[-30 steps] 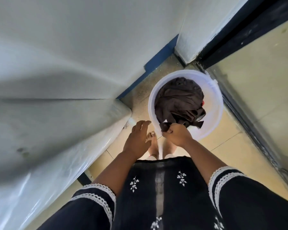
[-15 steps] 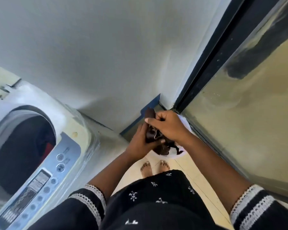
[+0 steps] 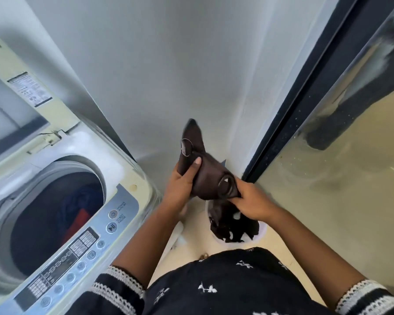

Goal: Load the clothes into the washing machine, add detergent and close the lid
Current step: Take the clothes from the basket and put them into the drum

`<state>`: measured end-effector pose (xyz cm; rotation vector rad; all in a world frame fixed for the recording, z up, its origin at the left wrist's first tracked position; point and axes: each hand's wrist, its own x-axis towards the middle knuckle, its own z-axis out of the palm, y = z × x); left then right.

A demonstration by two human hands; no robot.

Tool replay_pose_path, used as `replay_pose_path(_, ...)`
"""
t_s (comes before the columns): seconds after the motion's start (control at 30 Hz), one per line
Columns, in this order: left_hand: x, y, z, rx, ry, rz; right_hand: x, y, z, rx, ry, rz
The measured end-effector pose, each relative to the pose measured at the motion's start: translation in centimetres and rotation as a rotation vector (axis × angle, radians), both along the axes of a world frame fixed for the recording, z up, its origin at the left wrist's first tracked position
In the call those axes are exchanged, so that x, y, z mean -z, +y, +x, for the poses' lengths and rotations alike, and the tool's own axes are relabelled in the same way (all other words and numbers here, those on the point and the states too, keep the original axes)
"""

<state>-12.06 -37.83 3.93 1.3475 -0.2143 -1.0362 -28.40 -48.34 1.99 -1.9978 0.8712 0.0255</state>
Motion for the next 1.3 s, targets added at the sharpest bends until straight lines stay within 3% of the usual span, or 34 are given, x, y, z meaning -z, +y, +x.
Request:
replay_pose_path(0.13,2.2,1.9,2.6,0.108,-0.579,0.524,-3.3,-1.2,0.6,-0.148,0.098,-0.278)
replay_pose_path(0.2,1.8,2.9,2.4,0.29,-0.697,0.444,-4.9,-1.3,1.6,-0.19,0.138,-0.366)
replay_pose_path(0.27,1.2,3.3,1.0,0.5,-0.561,0.261,-7.0,-0.9,3.2,-0.169,0.111,-0.448)
replay_pose_path(0.33,0.9,3.1,-0.9,0.582,-0.364,0.115,-9.3,0.1,5.1,-0.145,0.002,-0.481)
replay_pose_path(0.4,1.6,2.1,-2.8,0.459,-0.395,0.046,-11.1,1.5,6.8,-0.109,-0.169,-0.424)
replay_pose_path(0.5,1.5,0.8,-4.3,0.223,-0.595,-0.016,-12.0,2.3,7.8,-0.087,-0.37,-0.306)
replay_pose_path(0.57,1.3,0.2,-3.7,0.118,-0.689,0.019,-11.1,1.3,7.3,-0.109,-0.475,-0.162)
replay_pose_path(0.63,1.1,-0.2,-2.6,0.02,-0.643,0.111,-9.3,0.1,5.8,-0.068,-0.525,0.032)
replay_pose_path(0.73,0.7,-0.5,-0.9,-0.158,-0.409,0.186,-5.5,-0.5,2.8,-0.027,-0.358,-0.051)
replay_pose_path(0.8,0.0,-0.7,-0.4,-0.252,-0.181,0.139,-3.1,0.3,1.5,-0.042,-0.231,-0.016)
replay_pose_path(0.9,-0.9,-0.8,-0.6,-0.241,0.173,0.052,-1.2,1.8,1.6,-0.073,-0.269,0.109)
replay_pose_path(0.97,-0.9,-0.3,-0.5,-0.167,0.28,0.051,-1.0,2.2,1.9,-0.064,-0.306,0.101)
replay_pose_path(1.03,-0.9,0.7,0.3,-0.073,0.221,0.096,-1.4,1.7,1.8,-0.087,-0.23,-0.02)
replay_pose_path(1.17,-0.2,3.0,0.7,0.116,-0.002,0.34,-2.8,-0.3,1.8,-0.262,0.135,-0.359)
replay_pose_path(1.23,0.5,3.7,-0.6,0.108,-0.056,0.359,-3.9,-0.9,2.6,-0.315,0.248,-0.525)
replay_pose_path(1.3,1.7,4.0,-1.8,0.042,-0.251,0.399,-5.5,-1.5,3.5,-0.318,0.349,-0.651)
